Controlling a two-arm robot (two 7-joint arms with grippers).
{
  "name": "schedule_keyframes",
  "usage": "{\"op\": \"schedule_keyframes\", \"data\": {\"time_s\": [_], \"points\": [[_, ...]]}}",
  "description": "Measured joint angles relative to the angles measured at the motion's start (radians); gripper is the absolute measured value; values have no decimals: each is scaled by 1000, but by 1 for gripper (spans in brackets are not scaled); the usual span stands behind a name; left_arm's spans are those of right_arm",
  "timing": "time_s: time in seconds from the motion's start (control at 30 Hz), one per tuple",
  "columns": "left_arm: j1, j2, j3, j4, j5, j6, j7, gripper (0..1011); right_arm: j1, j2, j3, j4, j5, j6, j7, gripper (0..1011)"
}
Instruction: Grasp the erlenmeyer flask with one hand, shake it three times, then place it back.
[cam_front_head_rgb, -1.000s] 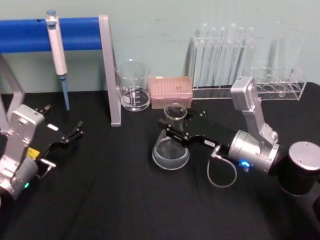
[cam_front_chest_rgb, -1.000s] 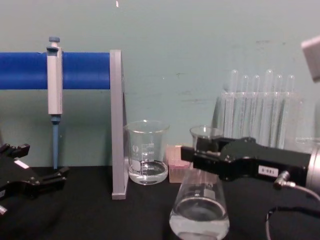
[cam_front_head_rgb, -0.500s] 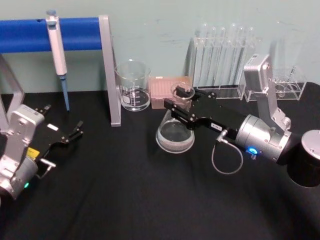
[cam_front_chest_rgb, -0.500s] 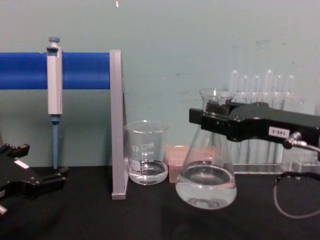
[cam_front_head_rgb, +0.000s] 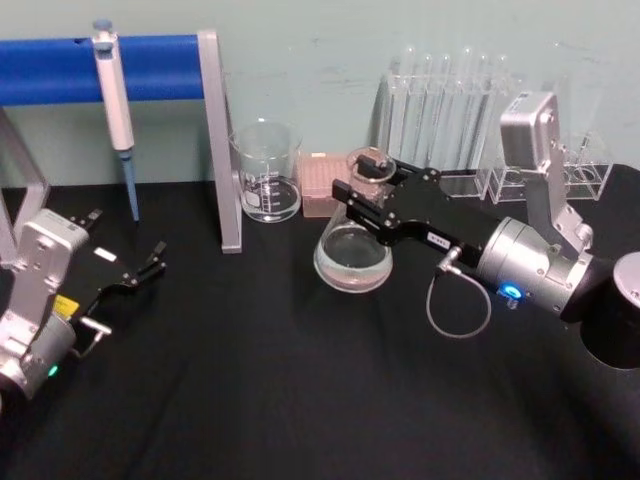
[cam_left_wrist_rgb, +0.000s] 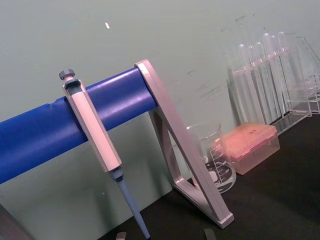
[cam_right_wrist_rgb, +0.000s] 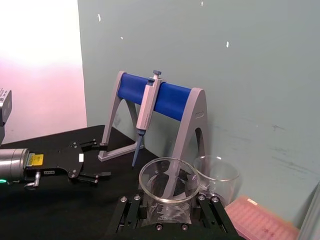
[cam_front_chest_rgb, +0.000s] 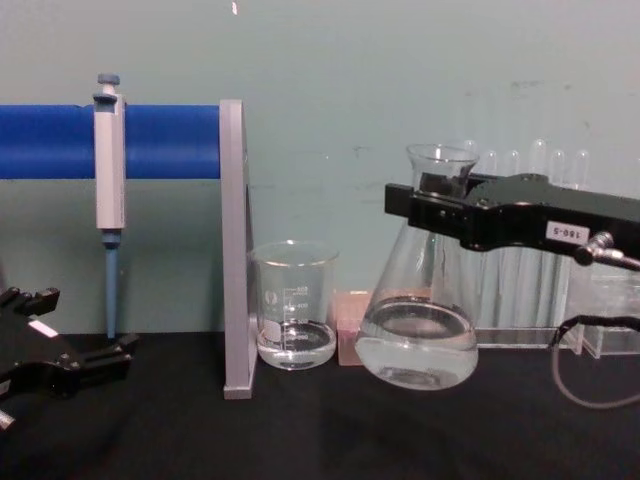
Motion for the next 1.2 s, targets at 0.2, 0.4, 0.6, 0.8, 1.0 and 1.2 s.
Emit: {"op": "schedule_keyframes", "data": {"time_s": [0.2,0.4,0.6,0.8,1.0,1.2], "points": [[0,0,0,0,0,0,0,1001,-1,0,2,-2,1,0,-3,449],[0,0,0,0,0,0,0,1001,-1,-2,2,-2,2,-2,-4,449],[0,0,0,0,0,0,0,1001,0,-4,1,-1,2,-4,-3,449],[0,0,0,0,0,0,0,1001,1,-5,0,0,3,-4,-3,449],[0,0,0,0,0,0,0,1001,-2,-4,1,0,4,-4,-3,449],[0,0,0,0,0,0,0,1001,-3,-4,1,-2,6,-4,-4,449]]}}
